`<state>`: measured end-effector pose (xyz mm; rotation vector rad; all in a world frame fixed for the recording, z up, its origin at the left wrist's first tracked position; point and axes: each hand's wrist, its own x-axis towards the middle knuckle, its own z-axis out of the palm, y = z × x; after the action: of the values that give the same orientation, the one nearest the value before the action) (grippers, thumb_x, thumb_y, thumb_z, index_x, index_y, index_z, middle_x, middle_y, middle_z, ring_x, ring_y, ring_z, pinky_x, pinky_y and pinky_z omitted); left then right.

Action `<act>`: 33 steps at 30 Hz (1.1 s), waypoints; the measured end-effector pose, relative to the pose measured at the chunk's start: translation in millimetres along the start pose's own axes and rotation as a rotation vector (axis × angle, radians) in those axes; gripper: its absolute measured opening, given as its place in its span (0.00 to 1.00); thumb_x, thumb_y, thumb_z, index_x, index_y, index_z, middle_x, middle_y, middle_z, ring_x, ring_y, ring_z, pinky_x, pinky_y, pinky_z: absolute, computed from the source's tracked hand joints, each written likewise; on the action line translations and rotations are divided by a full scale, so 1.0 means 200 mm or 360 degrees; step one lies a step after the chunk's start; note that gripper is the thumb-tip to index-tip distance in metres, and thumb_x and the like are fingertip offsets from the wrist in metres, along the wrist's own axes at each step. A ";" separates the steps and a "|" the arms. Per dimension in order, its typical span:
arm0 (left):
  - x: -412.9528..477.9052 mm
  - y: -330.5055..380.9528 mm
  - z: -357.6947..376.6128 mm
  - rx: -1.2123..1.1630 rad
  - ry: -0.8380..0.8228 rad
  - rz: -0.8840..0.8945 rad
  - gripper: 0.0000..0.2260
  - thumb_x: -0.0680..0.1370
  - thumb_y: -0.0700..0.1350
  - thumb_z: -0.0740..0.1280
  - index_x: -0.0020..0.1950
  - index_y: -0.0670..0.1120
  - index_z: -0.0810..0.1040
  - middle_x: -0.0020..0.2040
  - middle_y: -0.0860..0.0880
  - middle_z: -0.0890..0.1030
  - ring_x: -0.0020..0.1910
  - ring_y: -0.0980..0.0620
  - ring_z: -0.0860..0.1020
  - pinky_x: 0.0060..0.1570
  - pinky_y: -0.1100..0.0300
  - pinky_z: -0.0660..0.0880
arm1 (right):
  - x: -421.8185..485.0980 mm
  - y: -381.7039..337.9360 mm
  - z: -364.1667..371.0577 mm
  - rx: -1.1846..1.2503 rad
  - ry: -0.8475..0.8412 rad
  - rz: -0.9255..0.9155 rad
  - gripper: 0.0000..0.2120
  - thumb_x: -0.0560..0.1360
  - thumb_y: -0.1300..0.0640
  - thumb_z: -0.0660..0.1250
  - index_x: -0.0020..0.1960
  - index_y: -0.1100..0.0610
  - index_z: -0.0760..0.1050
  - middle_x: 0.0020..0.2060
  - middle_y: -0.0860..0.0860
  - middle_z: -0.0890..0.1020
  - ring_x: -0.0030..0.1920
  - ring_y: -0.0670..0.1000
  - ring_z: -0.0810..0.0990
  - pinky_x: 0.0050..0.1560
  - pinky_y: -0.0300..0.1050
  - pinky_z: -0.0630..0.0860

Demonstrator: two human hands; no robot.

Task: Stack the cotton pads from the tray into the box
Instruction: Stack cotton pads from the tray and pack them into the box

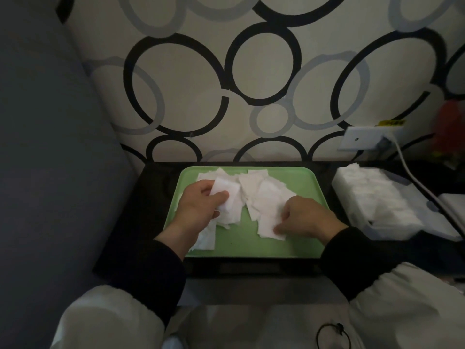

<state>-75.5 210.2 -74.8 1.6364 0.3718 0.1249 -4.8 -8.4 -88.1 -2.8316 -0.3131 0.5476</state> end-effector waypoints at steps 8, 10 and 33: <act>0.00 0.00 0.05 0.0019 -0.0004 0.0021 0.07 0.79 0.40 0.70 0.49 0.53 0.79 0.50 0.50 0.84 0.47 0.51 0.81 0.45 0.56 0.79 | -0.05 -0.08 0.09 -0.0039 0.0021 -0.0060 0.23 0.65 0.35 0.73 0.49 0.52 0.75 0.43 0.48 0.78 0.44 0.51 0.79 0.48 0.46 0.77; 0.00 0.01 0.06 0.0008 -0.0013 0.0022 0.07 0.79 0.40 0.69 0.47 0.53 0.78 0.48 0.51 0.83 0.47 0.51 0.80 0.47 0.54 0.79 | -0.04 -0.07 0.09 0.0061 0.0002 -0.0141 0.16 0.66 0.42 0.75 0.44 0.52 0.77 0.40 0.48 0.79 0.43 0.51 0.79 0.44 0.43 0.75; 0.01 -0.02 0.10 0.0050 -0.0038 -0.0009 0.06 0.78 0.39 0.70 0.48 0.51 0.79 0.48 0.49 0.85 0.46 0.49 0.81 0.39 0.59 0.78 | -0.15 -0.03 0.02 0.0208 -0.0426 -0.0758 0.24 0.69 0.61 0.74 0.62 0.47 0.73 0.54 0.51 0.72 0.45 0.47 0.75 0.45 0.32 0.71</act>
<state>-67.1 191.7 -80.4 1.6660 0.3614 0.0955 -34.1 -9.6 -80.7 -2.4317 -0.9312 0.7980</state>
